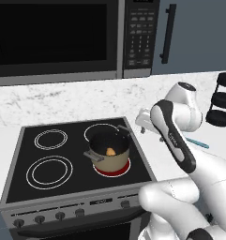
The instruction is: Put the potato and eggplant in the pot. Retrieve the spatula and lightly stir the vegetables in the pot.
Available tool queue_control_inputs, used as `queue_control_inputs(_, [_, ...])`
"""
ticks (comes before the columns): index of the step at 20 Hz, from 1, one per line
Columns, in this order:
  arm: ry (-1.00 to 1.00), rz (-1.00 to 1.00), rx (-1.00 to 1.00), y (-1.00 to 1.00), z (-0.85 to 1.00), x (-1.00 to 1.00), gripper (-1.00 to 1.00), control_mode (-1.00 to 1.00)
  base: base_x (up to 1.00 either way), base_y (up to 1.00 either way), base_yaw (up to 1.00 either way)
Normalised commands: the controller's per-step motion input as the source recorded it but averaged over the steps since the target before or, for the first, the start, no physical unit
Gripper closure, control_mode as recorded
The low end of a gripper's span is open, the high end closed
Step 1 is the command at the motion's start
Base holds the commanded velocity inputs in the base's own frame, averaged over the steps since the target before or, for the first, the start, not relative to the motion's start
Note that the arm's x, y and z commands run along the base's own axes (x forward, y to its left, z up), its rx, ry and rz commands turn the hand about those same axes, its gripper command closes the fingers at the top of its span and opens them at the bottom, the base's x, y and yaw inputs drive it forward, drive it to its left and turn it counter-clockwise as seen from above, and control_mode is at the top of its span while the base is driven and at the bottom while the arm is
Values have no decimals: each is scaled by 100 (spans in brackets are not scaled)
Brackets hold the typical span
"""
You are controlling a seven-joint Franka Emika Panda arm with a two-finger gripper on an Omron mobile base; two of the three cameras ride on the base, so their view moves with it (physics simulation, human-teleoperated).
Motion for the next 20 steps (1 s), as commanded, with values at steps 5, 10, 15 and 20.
queue_control_inputs(5, [29,-46,34,-100,0,1,-100,-100,0,0,0])
queue_control_inputs(10, [27,-48,28,-90,-10,19,-100,-100,0,0,0])
queue_control_inputs(15, [26,-45,25,-65,-32,38,-100,-100,0,0,0])
queue_control_inputs(20, [21,-44,22,-45,-43,36,-100,-100,0,0,0])
